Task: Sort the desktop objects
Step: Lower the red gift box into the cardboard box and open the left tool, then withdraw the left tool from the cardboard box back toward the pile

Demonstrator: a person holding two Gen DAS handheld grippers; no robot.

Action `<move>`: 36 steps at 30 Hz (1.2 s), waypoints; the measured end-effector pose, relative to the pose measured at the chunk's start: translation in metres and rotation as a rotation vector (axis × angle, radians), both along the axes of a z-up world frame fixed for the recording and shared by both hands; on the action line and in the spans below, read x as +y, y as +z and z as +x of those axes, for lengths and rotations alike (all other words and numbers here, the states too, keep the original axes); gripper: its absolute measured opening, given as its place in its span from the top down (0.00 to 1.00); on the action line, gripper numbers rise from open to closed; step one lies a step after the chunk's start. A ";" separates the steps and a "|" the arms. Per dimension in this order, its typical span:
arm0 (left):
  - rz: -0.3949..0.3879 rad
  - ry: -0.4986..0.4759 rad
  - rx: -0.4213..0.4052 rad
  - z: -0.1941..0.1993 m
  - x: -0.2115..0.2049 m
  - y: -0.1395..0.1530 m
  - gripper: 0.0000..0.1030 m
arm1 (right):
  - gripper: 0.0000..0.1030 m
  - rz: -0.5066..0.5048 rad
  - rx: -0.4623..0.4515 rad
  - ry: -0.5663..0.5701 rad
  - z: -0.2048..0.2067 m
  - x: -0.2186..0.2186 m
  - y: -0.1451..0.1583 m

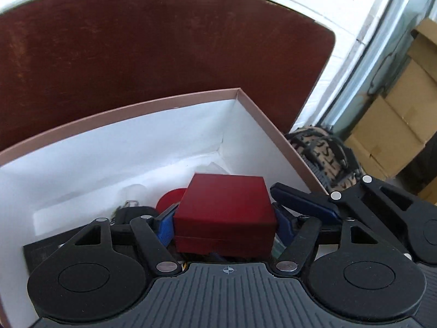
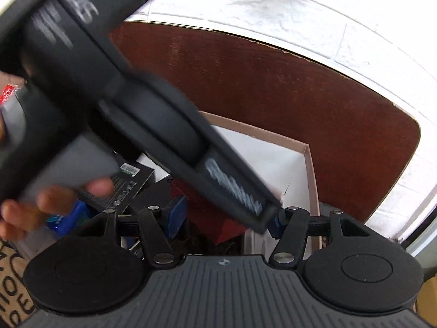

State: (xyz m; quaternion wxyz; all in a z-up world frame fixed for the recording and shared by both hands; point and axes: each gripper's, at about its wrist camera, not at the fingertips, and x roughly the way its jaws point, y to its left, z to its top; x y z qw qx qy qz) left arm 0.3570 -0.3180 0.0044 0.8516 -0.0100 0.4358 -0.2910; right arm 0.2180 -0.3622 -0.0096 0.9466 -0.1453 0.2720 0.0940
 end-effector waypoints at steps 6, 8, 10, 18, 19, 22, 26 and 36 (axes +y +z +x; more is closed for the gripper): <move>-0.032 0.118 -0.013 0.000 0.016 -0.002 0.00 | 0.24 -0.034 0.012 -0.042 0.007 -0.002 -0.010; -0.021 0.128 -0.024 -0.002 0.021 -0.003 0.00 | 0.16 -0.031 -0.008 -0.055 0.001 -0.002 -0.014; -0.004 0.139 -0.024 -0.006 0.023 -0.004 0.00 | 0.06 -0.030 -0.029 -0.076 -0.004 -0.001 -0.015; 0.029 0.122 -0.129 -0.047 0.032 0.009 0.00 | 0.01 0.014 -0.038 -0.130 -0.025 0.004 -0.018; 0.032 0.116 -0.145 -0.056 0.035 0.013 0.00 | 0.01 0.026 -0.041 -0.130 -0.030 0.005 -0.017; 0.042 0.110 -0.188 -0.074 0.034 0.021 0.00 | 0.00 0.058 -0.062 -0.136 -0.047 0.009 -0.014; 0.068 0.123 -0.256 -0.105 0.039 0.034 0.00 | 0.00 0.090 -0.093 -0.152 -0.071 0.013 -0.009; 0.124 0.212 -0.355 -0.176 0.063 0.058 0.00 | 0.00 0.233 -0.149 -0.192 -0.133 0.013 0.017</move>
